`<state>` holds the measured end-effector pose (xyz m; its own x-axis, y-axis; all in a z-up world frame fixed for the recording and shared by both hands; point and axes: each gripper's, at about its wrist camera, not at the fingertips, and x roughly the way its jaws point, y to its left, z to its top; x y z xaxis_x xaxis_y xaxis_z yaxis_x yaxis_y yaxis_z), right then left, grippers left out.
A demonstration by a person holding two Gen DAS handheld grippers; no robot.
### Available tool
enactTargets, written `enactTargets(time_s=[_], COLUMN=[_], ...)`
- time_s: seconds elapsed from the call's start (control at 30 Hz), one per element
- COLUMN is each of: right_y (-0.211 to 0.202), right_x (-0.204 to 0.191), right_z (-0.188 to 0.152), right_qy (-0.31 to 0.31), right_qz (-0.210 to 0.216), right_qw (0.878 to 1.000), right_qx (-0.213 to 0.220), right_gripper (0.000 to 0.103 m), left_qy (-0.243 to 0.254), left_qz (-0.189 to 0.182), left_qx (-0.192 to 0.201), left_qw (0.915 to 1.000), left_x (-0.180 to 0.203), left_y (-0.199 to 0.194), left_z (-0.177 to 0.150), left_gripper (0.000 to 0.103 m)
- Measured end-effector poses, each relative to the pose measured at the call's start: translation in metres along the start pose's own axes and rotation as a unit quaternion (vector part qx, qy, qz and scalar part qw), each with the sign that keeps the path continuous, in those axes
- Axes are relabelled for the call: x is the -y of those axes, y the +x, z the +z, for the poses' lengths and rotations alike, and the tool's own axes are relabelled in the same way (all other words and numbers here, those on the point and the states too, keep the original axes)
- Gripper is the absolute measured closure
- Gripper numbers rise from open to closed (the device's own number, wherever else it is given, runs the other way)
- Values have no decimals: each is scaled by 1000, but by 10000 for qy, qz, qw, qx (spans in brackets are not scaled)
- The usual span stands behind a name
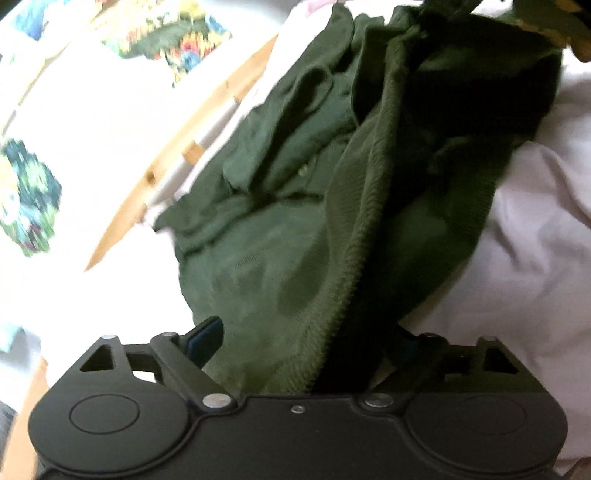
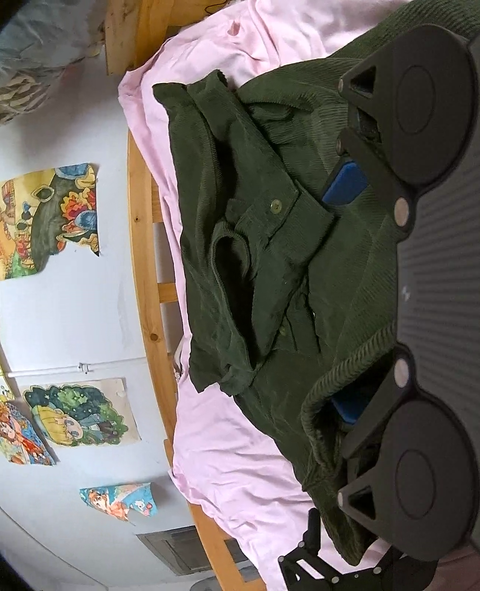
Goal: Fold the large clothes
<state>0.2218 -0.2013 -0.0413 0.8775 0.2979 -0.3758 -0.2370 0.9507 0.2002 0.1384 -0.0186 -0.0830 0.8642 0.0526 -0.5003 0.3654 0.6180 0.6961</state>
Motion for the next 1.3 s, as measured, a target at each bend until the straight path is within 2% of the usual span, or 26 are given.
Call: enactTargets(time_s=[0.07, 0.17, 0.23, 0.27, 0.3, 0.33, 0.4, 0.47, 0.6, 0.77, 0.9, 0.97, 1.0, 1.13, 1.17, 1.23, 1.3], right_y=[-1, -1, -2, -2, -3, -4, -7, -12, -30, -41, -26, -17, -12, 7, 8, 7, 1], right_x=[0, -2, -3, -3, -3, -3, -4, -7, -18, -52, -80, -85, -88, -86, -80, -63, -47], right_z=[0, 0, -1, -2, -3, -3, -4, -5, -5, -19, -36, -43, -46, -56, -54, -45, -37], right_qy=[6, -44, -55, -51, -52, -64, -106, -159, -475, -1670, -2554, -2695, -2787, -3192, -3133, -2718, -2367], right_qz=[0, -27, -29, -17, 12, 42, 90, 130, 250, 363, -138, -206, -376, -1585, -1712, -1822, -1989], right_qw=[10000, 10000, 10000, 10000, 10000, 10000, 9998, 9996, 9985, 9852, 9654, 9603, 9566, 9296, 9289, 9376, 9430], right_qx=[0, 20, 17, 8, -17, -45, -142, -173, -62, -144, -505, -691, -768, -942, -982, -1177, -1231], right_gripper=[0, 0, 0, 0, 0, 0, 0, 0, 0, 0, 0, 0, 0, 3, 9, 20, 22], left_qy=[196, 329, 126, -9, -150, -372, -708, -879, -1314, -1713, -1972, -2108, -2149, -2247, -2246, -2213, -2113], left_qz=[142, 303, 326, 348, 343, 249, 140, 103, -24, -337, -451, -483, -480, -458, -443, -439, -480], left_qx=[169, 88, -106, -170, -185, -145, 9, 127, 270, 359, 343, 330, 329, 303, 292, 258, 232], left_qw=[9996, 9990, 9993, 9992, 9991, 9989, 9974, 9960, 9910, 9840, 9787, 9758, 9749, 9729, 9730, 9739, 9760], left_x=[6, 13, 10, 5, -1, -12, -31, -47, -74, -104, -117, -123, -126, -131, -130, -128, -124], left_y=[-5, -2, 3, 5, 6, 6, 3, 3, 2, 11, 19, 22, 24, 21, 19, 17, 15], left_z=[-2, -8, -10, -9, -9, -6, -2, 6, 26, 55, 68, 71, 72, 71, 71, 68, 63], left_gripper=[21, 30, 41, 58, 70, 72, 86, 92, 95, 95, 95, 95, 95, 95, 95, 95, 95])
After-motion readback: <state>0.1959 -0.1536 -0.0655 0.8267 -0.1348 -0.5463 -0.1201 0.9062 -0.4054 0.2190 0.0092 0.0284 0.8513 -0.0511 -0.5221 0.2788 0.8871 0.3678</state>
